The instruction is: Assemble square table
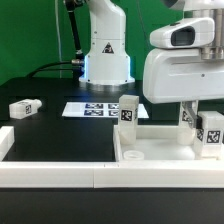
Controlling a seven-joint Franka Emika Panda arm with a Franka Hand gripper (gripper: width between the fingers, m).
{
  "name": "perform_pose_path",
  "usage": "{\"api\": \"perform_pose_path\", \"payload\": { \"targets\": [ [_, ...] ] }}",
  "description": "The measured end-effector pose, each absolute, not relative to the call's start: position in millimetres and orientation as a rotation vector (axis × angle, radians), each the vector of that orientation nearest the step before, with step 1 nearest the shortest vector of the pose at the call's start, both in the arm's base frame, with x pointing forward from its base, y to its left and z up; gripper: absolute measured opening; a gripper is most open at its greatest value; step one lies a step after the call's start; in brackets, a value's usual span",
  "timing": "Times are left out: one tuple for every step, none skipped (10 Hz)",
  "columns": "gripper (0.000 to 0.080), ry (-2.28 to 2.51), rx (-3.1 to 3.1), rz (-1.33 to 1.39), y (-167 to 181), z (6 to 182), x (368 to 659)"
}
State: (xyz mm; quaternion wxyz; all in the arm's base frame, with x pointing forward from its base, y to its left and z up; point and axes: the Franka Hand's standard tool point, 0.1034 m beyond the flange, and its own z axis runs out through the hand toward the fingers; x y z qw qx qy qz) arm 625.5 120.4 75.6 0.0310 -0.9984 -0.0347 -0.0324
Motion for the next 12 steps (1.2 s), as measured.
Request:
{"api": "perform_pose_path", "payload": {
  "targets": [
    [0.0289,0.019,-3.074,-0.095,120.1,75.6,625.5],
    [0.029,0.095,-3.07,-0.093,120.0,75.6,625.5],
    [0.029,0.225,-3.061,-0.088,120.0,75.7,625.6],
    [0.029,0.511,-3.026,-0.083,120.4,77.2,625.6],
    [0.029,0.817,-2.949,-0.09,120.7,75.2,625.3],
    [0.029,1.074,-2.851,-0.089,120.0,73.9,625.5],
    [0.029,1.261,-2.745,-0.075,117.2,74.6,625.4],
    [0.029,1.291,-2.727,-0.07,117.7,74.8,625.3],
    [0.029,1.388,-2.673,-0.055,118.3,74.2,624.5],
    [0.029,1.451,-2.635,-0.047,118.3,74.1,624.5],
    [0.029,1.53,-2.583,-0.035,118.6,74.0,624.2],
    [0.029,1.67,-2.485,-0.014,120.0,73.7,623.6]
  ]
}}
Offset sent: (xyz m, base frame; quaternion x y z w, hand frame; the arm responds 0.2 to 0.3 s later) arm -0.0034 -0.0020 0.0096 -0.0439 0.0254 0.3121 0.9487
